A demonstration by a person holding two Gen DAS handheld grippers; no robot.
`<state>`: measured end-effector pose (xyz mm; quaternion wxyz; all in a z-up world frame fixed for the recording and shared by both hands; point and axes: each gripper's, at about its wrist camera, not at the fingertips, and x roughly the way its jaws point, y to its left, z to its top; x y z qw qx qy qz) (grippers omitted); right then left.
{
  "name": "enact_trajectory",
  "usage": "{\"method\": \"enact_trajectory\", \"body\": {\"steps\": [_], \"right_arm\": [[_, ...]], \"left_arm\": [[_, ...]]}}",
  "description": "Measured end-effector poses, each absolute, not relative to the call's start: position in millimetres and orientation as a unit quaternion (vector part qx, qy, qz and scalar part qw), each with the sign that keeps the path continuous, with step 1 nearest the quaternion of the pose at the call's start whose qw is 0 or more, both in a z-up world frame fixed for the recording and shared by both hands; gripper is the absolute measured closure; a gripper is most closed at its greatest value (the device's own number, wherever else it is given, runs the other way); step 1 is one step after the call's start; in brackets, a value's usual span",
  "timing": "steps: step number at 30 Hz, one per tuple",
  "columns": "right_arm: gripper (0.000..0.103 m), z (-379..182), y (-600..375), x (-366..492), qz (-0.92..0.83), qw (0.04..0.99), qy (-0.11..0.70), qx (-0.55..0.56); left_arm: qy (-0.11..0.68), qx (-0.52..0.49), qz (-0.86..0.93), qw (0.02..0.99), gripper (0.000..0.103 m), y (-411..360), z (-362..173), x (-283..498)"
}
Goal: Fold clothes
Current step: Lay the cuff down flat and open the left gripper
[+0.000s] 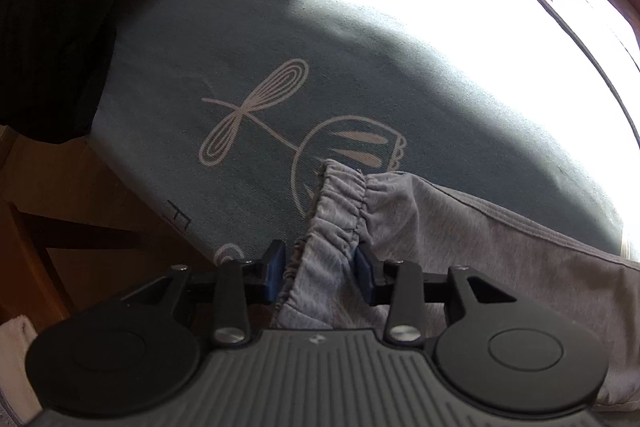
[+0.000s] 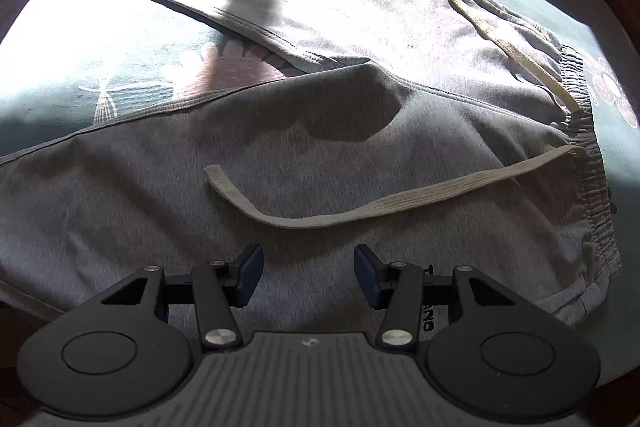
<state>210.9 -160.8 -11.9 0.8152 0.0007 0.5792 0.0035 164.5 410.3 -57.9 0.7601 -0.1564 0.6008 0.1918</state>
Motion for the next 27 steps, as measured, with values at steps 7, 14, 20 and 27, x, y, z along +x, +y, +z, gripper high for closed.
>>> {"method": "enact_trajectory", "body": {"steps": [7, 14, 20, 27], "right_arm": [[0.047, -7, -135, 224, 0.026, 0.822, 0.569, -0.010], [0.047, 2, -73, 244, 0.123, 0.830, 0.541, -0.049], [0.047, 8, -17, 263, 0.178, 0.833, 0.520, -0.071], [0.047, 2, 24, 263, 0.199, 0.821, 0.528, -0.087]], "left_arm": [[0.585, -0.148, 0.225, 0.765, 0.054, 442, -42, 149], [0.582, -0.092, 0.139, 0.796, 0.054, 419, -51, 164], [0.574, -0.159, 0.012, 0.804, 0.054, 389, -79, 182], [0.573, -0.222, 0.035, 0.788, 0.054, 412, -112, 184]]}}
